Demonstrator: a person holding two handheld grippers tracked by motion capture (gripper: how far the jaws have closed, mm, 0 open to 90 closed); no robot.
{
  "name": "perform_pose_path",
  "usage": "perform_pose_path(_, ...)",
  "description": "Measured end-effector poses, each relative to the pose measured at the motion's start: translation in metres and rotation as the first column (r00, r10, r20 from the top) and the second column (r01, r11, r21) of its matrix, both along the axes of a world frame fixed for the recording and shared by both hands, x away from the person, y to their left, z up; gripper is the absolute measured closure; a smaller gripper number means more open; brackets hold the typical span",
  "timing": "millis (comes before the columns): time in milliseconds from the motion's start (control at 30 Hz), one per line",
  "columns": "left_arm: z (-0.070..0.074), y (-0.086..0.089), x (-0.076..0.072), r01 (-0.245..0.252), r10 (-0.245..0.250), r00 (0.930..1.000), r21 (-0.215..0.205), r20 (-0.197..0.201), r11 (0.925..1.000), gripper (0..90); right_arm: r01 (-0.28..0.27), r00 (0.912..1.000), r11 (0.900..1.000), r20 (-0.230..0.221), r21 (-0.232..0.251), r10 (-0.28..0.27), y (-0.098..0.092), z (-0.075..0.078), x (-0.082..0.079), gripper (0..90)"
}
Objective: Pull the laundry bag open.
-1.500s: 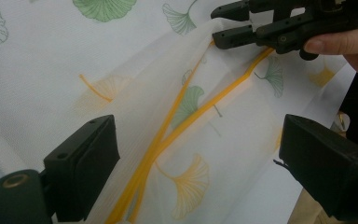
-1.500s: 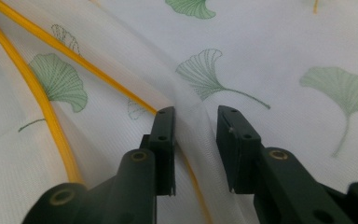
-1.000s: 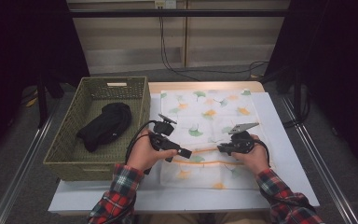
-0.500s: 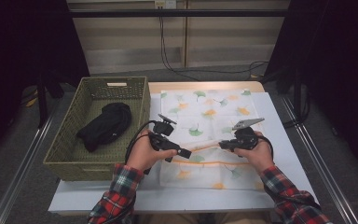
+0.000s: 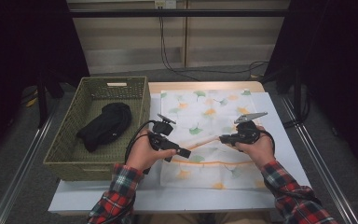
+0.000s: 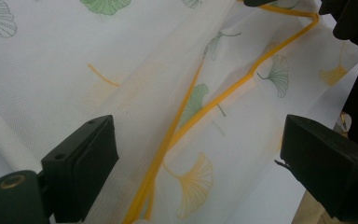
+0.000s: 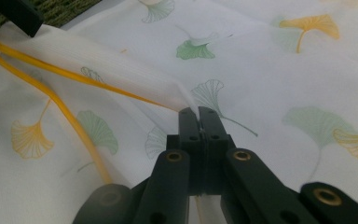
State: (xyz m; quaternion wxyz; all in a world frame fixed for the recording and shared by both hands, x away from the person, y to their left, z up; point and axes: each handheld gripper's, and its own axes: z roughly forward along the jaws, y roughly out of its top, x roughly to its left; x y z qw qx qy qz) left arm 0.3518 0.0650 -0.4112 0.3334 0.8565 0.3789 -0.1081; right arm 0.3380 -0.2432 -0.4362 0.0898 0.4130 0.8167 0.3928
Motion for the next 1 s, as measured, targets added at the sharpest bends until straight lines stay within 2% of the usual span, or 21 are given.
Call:
perform_pose_path(100, 0.001, 0.000, 0.000, 0.000, 0.000, 1.0000, 0.009, 0.007, 1.0000, 10.3, 0.000, 1.0000, 1.000, 0.001, 0.013, 0.000, -0.001, 0.002, 0.002, 90.0)
perform_pose_path(267, 0.001, -0.001, 0.002, -0.001, 0.001, 0.9999, -0.010, 0.011, 0.9999, 9.4, 0.004, 1.0000, 1.000, 0.007, 0.024, -0.004, -0.002, 0.006, 0.003, 90.0)
perform_pose_path(300, 0.001, -0.001, 0.002, -0.003, 0.003, 0.9998, 0.002, 0.017, 1.0000, 9.1, 0.009, 0.9999, 1.000, 0.007, 0.026, -0.009, -0.002, 0.008, 0.002, 90.0)
perform_pose_path(367, 0.001, -0.002, 0.002, -0.013, 0.014, 0.9998, -0.008, 0.013, 0.9999, 8.7, 0.015, 0.9998, 0.999, 0.010, 0.032, -0.015, -0.003, 0.009, 0.003, 90.0)
perform_pose_path(400, 0.002, -0.002, 0.002, -0.001, 0.001, 0.9998, 0.002, 0.018, 1.0000, 8.3, 0.018, 0.9998, 0.999, 0.009, 0.037, -0.019, -0.003, 0.010, 0.003, 90.0)
perform_pose_path(433, 0.001, -0.003, 0.003, 0.005, -0.005, 0.9998, -0.009, 0.019, 0.9999, 8.0, 0.017, 0.9998, 0.999, 0.012, 0.041, -0.017, -0.004, 0.011, 0.003, 90.0)
perform_pose_path(467, 0.001, -0.004, 0.002, -0.007, 0.007, 0.9998, -0.009, 0.019, 0.9999, 7.9, 0.021, 0.9997, 0.999, 0.011, 0.046, -0.021, -0.004, 0.012, 0.003, 90.0)
perform_pose_path(500, 0.001, -0.004, 0.002, 0.004, -0.004, 0.9998, 0.004, 0.021, 1.0000, 7.4, 0.018, 0.9997, 0.999, 0.017, 0.047, -0.019, -0.004, 0.013, 0.004, 90.0)
perform_pose_path(533, 0.001, -0.004, 0.003, 0.016, -0.016, 0.9996, 0.001, 0.024, 0.9999, 7.0, 0.019, 0.9996, 0.999, 0.018, 0.049, -0.020, -0.004, 0.014, 0.004, 90.0)
perform_pose_path(567, 0.001, -0.005, 0.002, -0.001, 0.001, 0.9998, -0.001, 0.020, 1.0000, 6.5, 0.022, 0.9996, 0.998, 0.019, 0.052, -0.023, -0.004, 0.015, 0.004, 90.0)
perform_pose_path(733, 0.001, -0.005, 0.003, 0.005, -0.005, 0.9997, 0.002, 0.023, 1.0000, 5.7, 0.021, 0.9993, 0.998, 0.030, 0.066, -0.023, -0.006, 0.020, 0.006, 90.0)
perform_pose_path(767, 0.001, -0.005, 0.002, -0.008, 0.008, 0.9997, -0.005, 0.024, 1.0000, 5.3, 0.021, 0.9993, 0.997, 0.029, 0.070, -0.023, -0.006, 0.021, 0.006, 90.0)
perform_pose_path(967, -0.003, -0.004, 0.003, 0.024, -0.024, 0.9995, 0.009, 0.019, 0.9997, 4.4, 0.021, 0.9992, 0.997, 0.032, 0.071, -0.023, -0.005, 0.026, 0.010, 90.0)
perform_pose_path(1000, -0.003, -0.005, 0.002, 0.007, -0.007, 0.9998, 0.000, 0.017, 1.0000, 4.4, 0.018, 0.9992, 0.998, 0.034, 0.067, -0.020, -0.005, 0.027, 0.012, 90.0)
